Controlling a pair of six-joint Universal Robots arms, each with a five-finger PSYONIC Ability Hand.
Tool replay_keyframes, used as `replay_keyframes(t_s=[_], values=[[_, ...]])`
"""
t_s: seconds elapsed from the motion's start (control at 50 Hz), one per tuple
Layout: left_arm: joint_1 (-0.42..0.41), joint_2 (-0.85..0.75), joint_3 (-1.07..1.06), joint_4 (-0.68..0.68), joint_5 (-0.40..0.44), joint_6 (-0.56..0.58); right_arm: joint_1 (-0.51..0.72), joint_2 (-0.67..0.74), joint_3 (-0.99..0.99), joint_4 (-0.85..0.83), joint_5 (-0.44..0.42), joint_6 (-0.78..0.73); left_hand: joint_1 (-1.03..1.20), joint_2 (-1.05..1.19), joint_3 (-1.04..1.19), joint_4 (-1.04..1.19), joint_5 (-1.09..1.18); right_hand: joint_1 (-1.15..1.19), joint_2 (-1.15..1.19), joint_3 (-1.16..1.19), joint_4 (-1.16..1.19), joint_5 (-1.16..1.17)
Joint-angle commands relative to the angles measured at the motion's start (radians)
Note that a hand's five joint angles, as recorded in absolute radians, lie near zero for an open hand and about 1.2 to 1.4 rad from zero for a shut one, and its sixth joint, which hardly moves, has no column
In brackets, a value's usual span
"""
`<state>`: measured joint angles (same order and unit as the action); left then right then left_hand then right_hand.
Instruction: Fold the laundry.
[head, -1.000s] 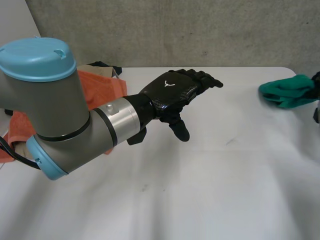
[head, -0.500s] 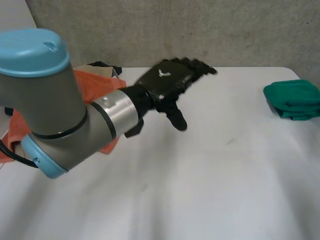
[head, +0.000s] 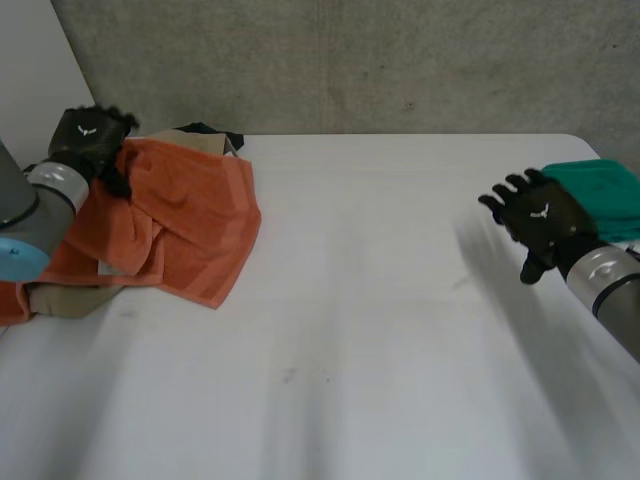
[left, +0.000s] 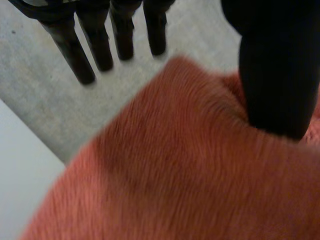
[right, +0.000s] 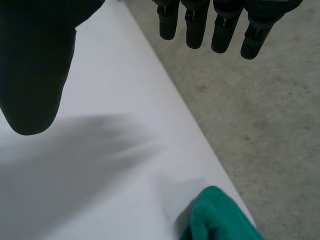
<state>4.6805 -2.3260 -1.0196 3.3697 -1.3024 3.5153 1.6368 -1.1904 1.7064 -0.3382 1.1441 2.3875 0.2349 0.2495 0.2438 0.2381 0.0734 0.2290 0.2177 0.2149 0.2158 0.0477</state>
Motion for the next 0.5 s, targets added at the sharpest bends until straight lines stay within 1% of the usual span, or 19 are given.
replay_keyframes(t_s=[0.02,0.08,0.1,0.16,0.18,0.22,0.24,0.26,0.28,0.3,0.32,0.36,0.38,0.4,0.44,0.46,0.48,0.5], values=[[-0.017,-0.065,0.013,0.069,0.002,0.008,-0.005,0.011,0.039,-0.001,0.006,-0.031,1.160,1.145,1.151,1.156,1.147,-0.054,-0.043,-0.040,-0.041,-0.048],[-0.060,-0.049,0.006,0.069,-0.005,-0.002,-0.009,0.005,0.036,-0.002,0.017,-0.031,1.161,1.147,1.152,1.158,1.148,-0.054,-0.043,-0.040,-0.041,-0.048],[-0.092,-0.008,-0.003,0.068,-0.008,-0.015,-0.009,0.002,0.033,-0.002,0.017,-0.031,1.161,1.147,1.152,1.158,1.148,-0.054,-0.043,-0.040,-0.041,-0.048],[-0.132,0.104,-0.034,0.071,-0.009,-0.044,-0.011,-0.011,0.013,-0.004,0.025,-0.022,1.161,1.147,1.152,1.158,1.148,-0.054,-0.043,-0.040,-0.041,-0.048],[-0.163,0.182,-0.060,0.076,-0.009,-0.073,-0.011,-0.020,0.007,-0.002,0.028,-0.019,1.161,1.147,1.152,1.158,1.148,-0.054,-0.043,-0.040,-0.041,-0.048],[-0.196,0.243,-0.080,0.082,-0.008,-0.100,-0.011,-0.044,-0.010,-0.004,0.043,-0.010,1.161,1.147,1.152,1.158,1.148,-0.054,-0.043,-0.040,-0.041,-0.048],[-0.216,0.266,-0.088,0.083,-0.006,-0.113,-0.009,-0.070,-0.027,-0.002,0.066,0.001,1.161,1.147,1.152,1.158,1.148,-0.054,-0.043,-0.040,-0.041,-0.048],[-0.261,0.305,-0.096,0.085,-0.006,-0.140,-0.009,-0.083,-0.034,-0.002,0.081,0.012,1.161,1.147,1.152,1.158,1.148,-0.054,-0.043,-0.040,-0.041,-0.048],[-0.288,0.327,-0.103,0.085,-0.006,-0.159,-0.009,-0.092,-0.043,-0.002,0.098,0.024,1.161,1.147,1.152,1.158,1.148,-0.054,-0.043,-0.040,-0.041,-0.048],[-0.310,0.338,-0.106,0.085,-0.005,-0.173,-0.011,-0.107,-0.060,-0.001,0.133,0.060,1.161,1.147,1.152,1.158,1.148,-0.054,-0.043,-0.040,-0.041,-0.048],[-0.362,0.358,-0.120,0.080,-0.003,-0.208,-0.011,-0.115,-0.070,-0.001,0.143,0.082,1.161,1.147,1.152,1.158,1.148,-0.054,-0.043,-0.040,-0.041,-0.048],[-0.417,0.367,-0.134,0.077,0.002,-0.235,-0.015,-0.127,-0.083,-0.001,0.163,0.128,1.161,1.147,1.152,1.158,1.148,-0.054,-0.043,-0.040,-0.041,-0.048],[-0.452,0.370,-0.142,0.076,0.002,-0.249,-0.018,-0.136,-0.094,0.002,0.172,0.178,1.161,1.147,1.152,1.158,1.148,-0.054,-0.043,-0.040,-0.041,-0.048],[-0.527,0.372,-0.157,0.077,0.006,-0.271,-0.020,-0.144,-0.099,0.002,0.171,0.203,1.161,1.147,1.152,1.158,1.148,-0.054,-0.043,-0.040,-0.041,-0.048],[-0.603,0.364,-0.177,0.083,0.020,-0.275,-0.025,-0.163,-0.103,0.008,0.167,0.258,1.161,1.147,1.152,1.158,1.148,-0.054,-0.043,-0.040,-0.041,-0.048],[-0.627,0.361,-0.183,0.085,0.028,-0.277,-0.026,-0.166,-0.105,0.014,0.166,0.271,1.161,1.147,1.152,1.158,1.148,-0.054,-0.043,-0.040,-0.041,-0.048],[-0.675,0.337,-0.186,0.085,0.037,-0.276,-0.029,-0.167,-0.105,0.019,0.163,0.280,1.161,1.147,1.152,1.158,1.148,-0.054,-0.043,-0.040,-0.041,-0.048],[-0.683,0.318,-0.186,0.085,0.038,-0.275,-0.034,-0.167,-0.105,0.027,0.161,0.285,1.161,1.147,1.152,1.158,1.148,-0.054,-0.043,-0.040,-0.041,-0.048]])
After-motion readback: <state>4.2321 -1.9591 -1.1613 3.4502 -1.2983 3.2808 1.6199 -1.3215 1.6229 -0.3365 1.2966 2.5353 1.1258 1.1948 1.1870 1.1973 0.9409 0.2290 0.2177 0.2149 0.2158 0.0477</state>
